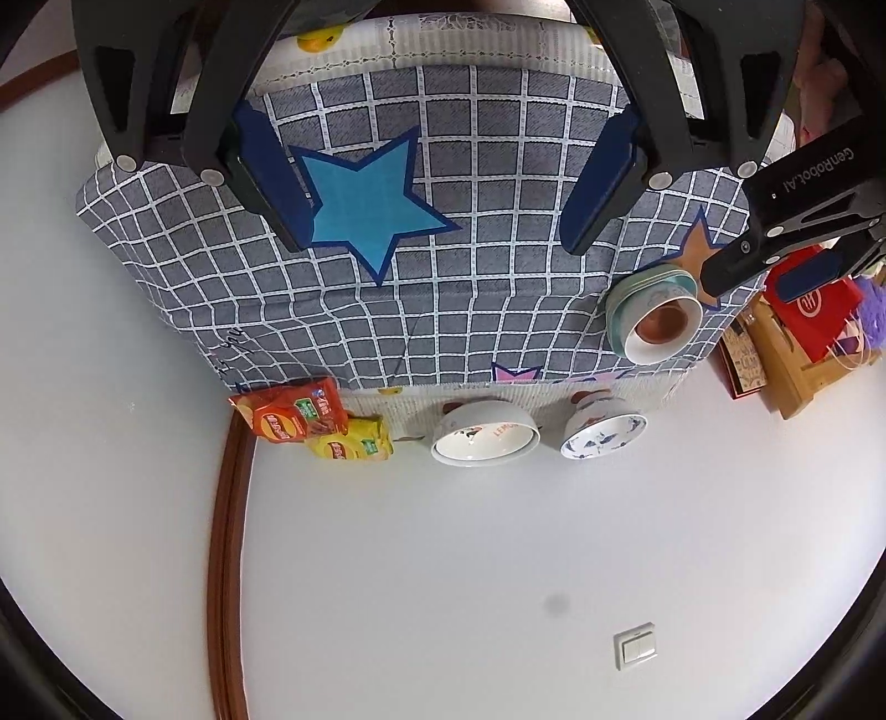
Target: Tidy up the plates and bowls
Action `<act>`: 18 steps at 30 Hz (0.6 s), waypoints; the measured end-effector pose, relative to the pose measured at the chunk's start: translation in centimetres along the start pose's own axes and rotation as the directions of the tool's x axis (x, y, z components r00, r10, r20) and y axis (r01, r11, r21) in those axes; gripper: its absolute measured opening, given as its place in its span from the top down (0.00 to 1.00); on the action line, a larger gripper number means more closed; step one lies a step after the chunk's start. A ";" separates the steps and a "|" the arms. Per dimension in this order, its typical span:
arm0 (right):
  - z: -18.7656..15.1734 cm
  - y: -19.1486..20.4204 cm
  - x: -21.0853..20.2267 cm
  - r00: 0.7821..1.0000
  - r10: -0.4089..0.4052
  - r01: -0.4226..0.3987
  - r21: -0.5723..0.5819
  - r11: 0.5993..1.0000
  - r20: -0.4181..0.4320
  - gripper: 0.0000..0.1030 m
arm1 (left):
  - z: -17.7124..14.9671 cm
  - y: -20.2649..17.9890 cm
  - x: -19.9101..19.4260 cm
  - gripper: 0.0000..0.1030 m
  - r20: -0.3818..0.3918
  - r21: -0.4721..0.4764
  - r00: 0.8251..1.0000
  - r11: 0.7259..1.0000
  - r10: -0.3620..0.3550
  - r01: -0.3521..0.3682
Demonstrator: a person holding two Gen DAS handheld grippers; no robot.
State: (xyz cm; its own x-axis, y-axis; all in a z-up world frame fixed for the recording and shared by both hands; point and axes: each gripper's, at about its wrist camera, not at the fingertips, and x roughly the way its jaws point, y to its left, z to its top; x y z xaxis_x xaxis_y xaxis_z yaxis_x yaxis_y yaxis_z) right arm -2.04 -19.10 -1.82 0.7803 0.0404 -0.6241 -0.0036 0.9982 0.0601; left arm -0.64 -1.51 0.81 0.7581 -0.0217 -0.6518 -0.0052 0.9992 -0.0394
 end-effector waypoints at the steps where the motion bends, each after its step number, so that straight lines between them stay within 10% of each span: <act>1: 0.0 0.0 -0.1 1.000 -0.003 0.003 0.000 1.000 0.001 0.13 | 0.0 -0.1 0.0 0.16 -0.001 0.001 1.000 1.000 -0.001 0.001; 18: -0.3 0.3 -0.2 1.000 0.004 -0.004 0.000 1.000 0.002 0.13 | -0.1 -0.1 0.2 0.16 -0.005 0.002 1.000 1.000 -0.002 0.002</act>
State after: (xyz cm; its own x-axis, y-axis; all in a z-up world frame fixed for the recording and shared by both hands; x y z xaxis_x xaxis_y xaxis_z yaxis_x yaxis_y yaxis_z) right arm -2.40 -18.84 -1.88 0.7816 0.0442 -0.6222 -0.0065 0.9980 0.0627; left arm -0.54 -1.60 0.63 0.7548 -0.0240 -0.6555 -0.0023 0.9992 -0.0391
